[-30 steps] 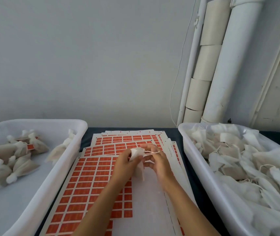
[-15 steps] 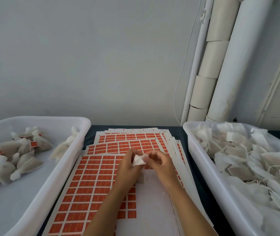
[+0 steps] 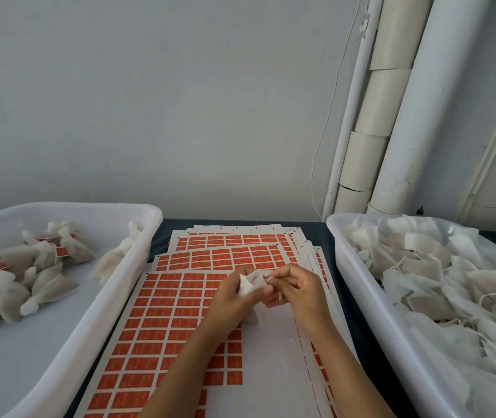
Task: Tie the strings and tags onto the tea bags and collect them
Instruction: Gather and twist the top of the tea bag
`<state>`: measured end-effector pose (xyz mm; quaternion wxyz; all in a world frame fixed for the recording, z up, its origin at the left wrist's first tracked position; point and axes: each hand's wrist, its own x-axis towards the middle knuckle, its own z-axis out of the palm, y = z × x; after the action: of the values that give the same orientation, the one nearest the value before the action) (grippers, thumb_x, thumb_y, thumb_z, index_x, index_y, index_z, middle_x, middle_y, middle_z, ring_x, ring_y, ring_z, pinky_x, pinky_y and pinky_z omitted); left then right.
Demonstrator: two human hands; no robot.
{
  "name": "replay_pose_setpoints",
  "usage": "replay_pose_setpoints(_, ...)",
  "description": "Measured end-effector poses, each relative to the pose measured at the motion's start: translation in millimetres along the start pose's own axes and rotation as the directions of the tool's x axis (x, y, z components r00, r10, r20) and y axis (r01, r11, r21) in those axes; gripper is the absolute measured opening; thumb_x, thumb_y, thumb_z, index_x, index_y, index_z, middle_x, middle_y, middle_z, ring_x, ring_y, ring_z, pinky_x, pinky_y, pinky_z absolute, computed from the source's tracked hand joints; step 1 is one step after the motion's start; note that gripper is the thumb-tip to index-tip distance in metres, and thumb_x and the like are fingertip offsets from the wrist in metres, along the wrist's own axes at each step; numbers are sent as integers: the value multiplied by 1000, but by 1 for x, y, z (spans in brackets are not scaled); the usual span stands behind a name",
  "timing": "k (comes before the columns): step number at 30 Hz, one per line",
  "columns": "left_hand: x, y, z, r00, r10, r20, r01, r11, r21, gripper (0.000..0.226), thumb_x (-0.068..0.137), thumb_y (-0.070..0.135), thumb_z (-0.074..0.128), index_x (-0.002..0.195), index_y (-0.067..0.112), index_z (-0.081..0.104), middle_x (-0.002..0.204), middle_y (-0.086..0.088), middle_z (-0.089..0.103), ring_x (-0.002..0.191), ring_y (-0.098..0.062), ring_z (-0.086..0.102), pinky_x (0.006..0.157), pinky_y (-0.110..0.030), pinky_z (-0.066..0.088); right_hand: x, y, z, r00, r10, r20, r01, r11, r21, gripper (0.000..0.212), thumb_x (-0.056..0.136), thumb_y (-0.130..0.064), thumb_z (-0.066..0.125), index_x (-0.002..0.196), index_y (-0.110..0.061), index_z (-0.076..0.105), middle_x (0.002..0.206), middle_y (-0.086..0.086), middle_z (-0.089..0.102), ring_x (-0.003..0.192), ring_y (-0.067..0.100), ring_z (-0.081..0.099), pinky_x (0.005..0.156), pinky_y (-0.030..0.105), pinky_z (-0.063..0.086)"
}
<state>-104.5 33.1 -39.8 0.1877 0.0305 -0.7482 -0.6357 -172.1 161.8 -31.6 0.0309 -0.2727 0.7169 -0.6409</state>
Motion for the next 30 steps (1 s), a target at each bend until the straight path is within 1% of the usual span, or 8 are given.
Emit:
replay_pose_setpoints(2, 1, -1, -2, 997, 25, -72, -25, 1000, 0, 30, 72, 48, 64, 88, 24, 58, 68, 21, 61, 64, 5, 58, 54, -6, 44, 0, -1, 1, 999, -8, 46, 8, 1000, -6, 8, 83, -21, 65, 86, -14, 62, 74, -1, 72, 63, 18, 70, 58, 30, 58)
replay_pose_setpoints(5, 4, -3, -5, 989, 62, -131, -58, 998, 35, 23, 77, 44, 62, 83, 22, 58, 65, 16, 61, 60, 2, 57, 53, -7, 45, 0, 0, 0, 994, -24, 107, 28, 999, -35, 2, 87, -13, 61, 86, -12, 62, 72, 0, 71, 62, 18, 70, 59, 28, 58)
replay_pose_setpoints(10, 8, -10, -6, 979, 94, -178, -46, 966, 256, 17, 84, 36, 63, 86, 19, 60, 76, 7, 64, 68, -9, 60, 56, -9, 47, -2, 6, 4, 985, -83, 152, 130, 934, -332, 2, 88, -21, 61, 89, -21, 59, 75, -10, 67, 66, 3, 67, 62, 14, 54)
replay_pose_setpoints(15, 6, -4, -4, 977, 120, -174, -89, 980, 178, 7, 87, 24, 65, 84, 20, 60, 71, 15, 68, 69, -3, 65, 60, -9, 49, -4, 5, 4, 974, -227, 13, 209, 873, -440, 25, 82, -23, 68, 76, -36, 48, 78, -18, 63, 66, 2, 64, 63, 10, 53)
replay_pose_setpoints(18, 5, -1, -4, 968, 102, -230, -84, 993, 85, 7, 86, 21, 65, 84, 16, 61, 69, 14, 67, 65, -3, 63, 58, -8, 48, -4, 6, 4, 969, -235, -71, 177, 871, -459, 21, 81, -23, 69, 78, -30, 50, 82, -24, 60, 68, 1, 64, 62, 7, 50)
replay_pose_setpoints(22, 6, 0, -7, 957, 71, -283, -70, 997, 13, 8, 86, 21, 65, 83, 14, 62, 66, 10, 66, 61, -3, 61, 57, -9, 48, -2, 8, 4, 950, -217, -226, 97, 891, -444, 18, 82, -22, 68, 78, -21, 50, 83, -17, 62, 63, 5, 65, 58, 14, 54)
replay_pose_setpoints(27, 5, 3, -6, 970, 63, -234, -64, 998, 5, 6, 85, 21, 65, 84, 16, 63, 67, 9, 65, 63, -2, 60, 58, -9, 47, -1, 8, 6, 942, -175, -288, 39, 905, -423, 18, 83, -20, 67, 77, -22, 50, 81, -21, 57, 60, 4, 64, 53, 10, 50)
replay_pose_setpoints(30, 3, 2, -14, 996, 20, -84, -15, 998, 66, 8, 86, 28, 63, 85, 20, 62, 70, 12, 62, 66, -1, 60, 59, -10, 47, -1, 10, 3, 937, -130, -323, 10, 938, -347, 20, 84, -18, 65, 75, -24, 49, 88, -16, 61, 60, 3, 64, 49, 8, 47)
